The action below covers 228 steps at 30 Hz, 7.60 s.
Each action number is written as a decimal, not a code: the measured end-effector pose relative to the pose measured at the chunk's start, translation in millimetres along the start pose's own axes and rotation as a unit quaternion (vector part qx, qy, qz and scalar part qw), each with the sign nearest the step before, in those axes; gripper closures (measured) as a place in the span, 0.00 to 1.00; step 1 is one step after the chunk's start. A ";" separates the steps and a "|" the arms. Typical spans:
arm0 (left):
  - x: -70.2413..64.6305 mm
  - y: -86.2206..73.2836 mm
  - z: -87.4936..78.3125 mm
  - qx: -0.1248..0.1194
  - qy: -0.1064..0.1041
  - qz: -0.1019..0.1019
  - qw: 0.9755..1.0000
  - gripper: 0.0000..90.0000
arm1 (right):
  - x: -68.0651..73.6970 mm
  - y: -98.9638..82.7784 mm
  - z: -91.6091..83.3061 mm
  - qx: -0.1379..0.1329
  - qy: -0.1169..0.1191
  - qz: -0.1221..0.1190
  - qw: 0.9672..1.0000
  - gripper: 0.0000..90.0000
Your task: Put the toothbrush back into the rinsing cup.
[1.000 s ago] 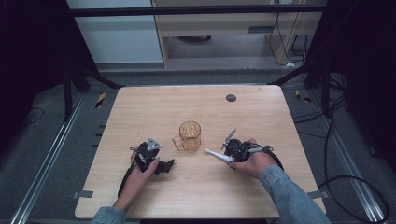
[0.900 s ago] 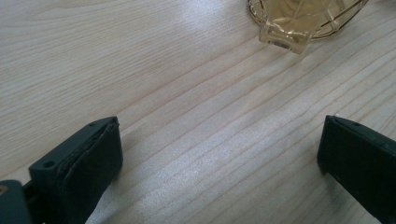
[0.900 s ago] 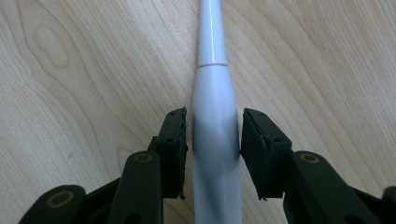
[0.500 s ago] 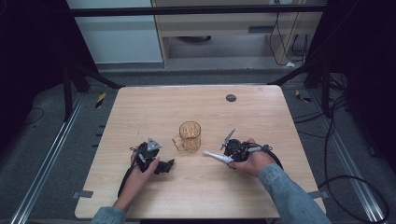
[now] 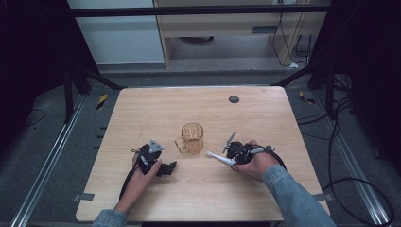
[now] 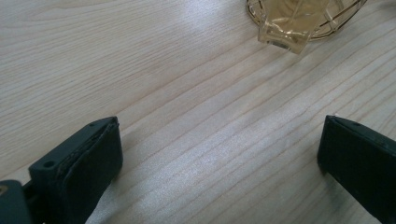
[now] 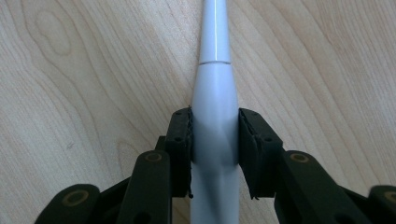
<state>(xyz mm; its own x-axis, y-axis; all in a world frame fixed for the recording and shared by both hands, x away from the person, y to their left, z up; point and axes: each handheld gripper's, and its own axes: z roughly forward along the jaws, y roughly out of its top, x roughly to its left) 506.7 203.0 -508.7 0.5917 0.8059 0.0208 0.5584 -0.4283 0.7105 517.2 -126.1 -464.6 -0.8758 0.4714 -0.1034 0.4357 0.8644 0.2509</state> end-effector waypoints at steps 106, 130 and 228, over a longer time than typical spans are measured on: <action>-0.1 0.0 -0.2 0.001 0.001 0.000 1.000 0.00 | -27.7 11.5 -70.1 -0.242 -0.060 0.155 0.956 0.74; -0.1 0.0 -0.1 0.001 0.001 0.001 1.000 0.00 | -25.5 30.5 -86.9 -0.293 -0.077 0.165 0.939 0.74; -0.1 0.0 0.2 -0.002 -0.002 0.003 1.000 0.00 | -9.2 151.2 -101.1 -0.441 -0.077 0.143 0.883 0.74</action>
<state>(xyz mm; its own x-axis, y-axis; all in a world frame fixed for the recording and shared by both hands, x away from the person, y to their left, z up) 506.7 202.7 -508.9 0.5974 0.8016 0.0212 0.5528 -0.4309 0.7133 570.1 -17.4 -328.4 -0.6884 0.7249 -0.0262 0.2444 0.2658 0.9325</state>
